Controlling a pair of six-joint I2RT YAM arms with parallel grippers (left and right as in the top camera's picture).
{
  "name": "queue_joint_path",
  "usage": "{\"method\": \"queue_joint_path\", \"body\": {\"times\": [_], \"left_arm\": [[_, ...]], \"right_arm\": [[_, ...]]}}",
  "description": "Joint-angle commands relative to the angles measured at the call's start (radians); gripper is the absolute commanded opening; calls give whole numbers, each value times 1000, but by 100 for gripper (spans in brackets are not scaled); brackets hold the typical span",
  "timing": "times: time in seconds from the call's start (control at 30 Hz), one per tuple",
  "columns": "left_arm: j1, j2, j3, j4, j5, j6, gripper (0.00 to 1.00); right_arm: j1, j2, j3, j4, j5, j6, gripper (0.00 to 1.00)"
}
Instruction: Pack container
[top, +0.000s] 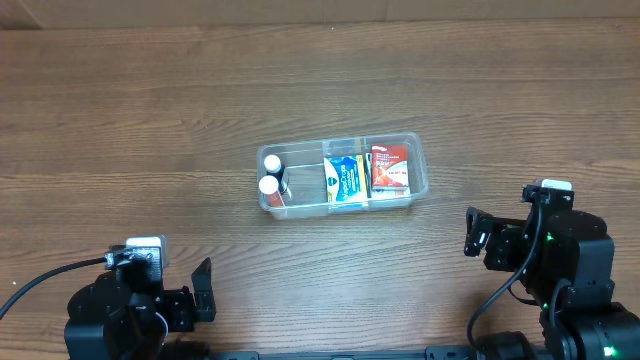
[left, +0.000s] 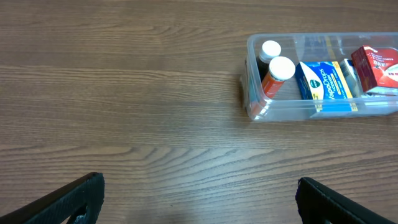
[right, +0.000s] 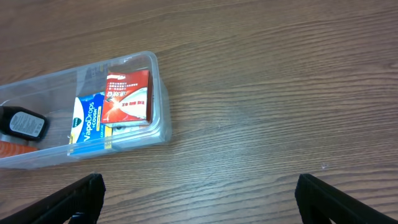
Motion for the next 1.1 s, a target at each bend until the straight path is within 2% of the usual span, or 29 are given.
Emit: {"method": "queue_joint_path", "body": {"times": [0.0,0.2,0.4,0.57,0.83,1.07], "left_arm": [[-2,-6,-7,0,11,-18,100],[-2,-6,-7,0,11,-18,100],[-2,-6,-7,0,11,-18,100],[-2,-6,-7,0,11,-18,100],[-2,-6,-7,0,11,-18,100],[-2,-6,-7,0,11,-18,100]], "right_arm": [[6,-3,-2,3,10,3,100],[6,-3,-2,13,41,2,100],[2,-104,-55,85,17,-26,100],[2,-320,-240,266,-70,-114,100],[3,-632,-554,515,-155,-117,100],[2,-642,-737,903,-134,-171,100]]}}
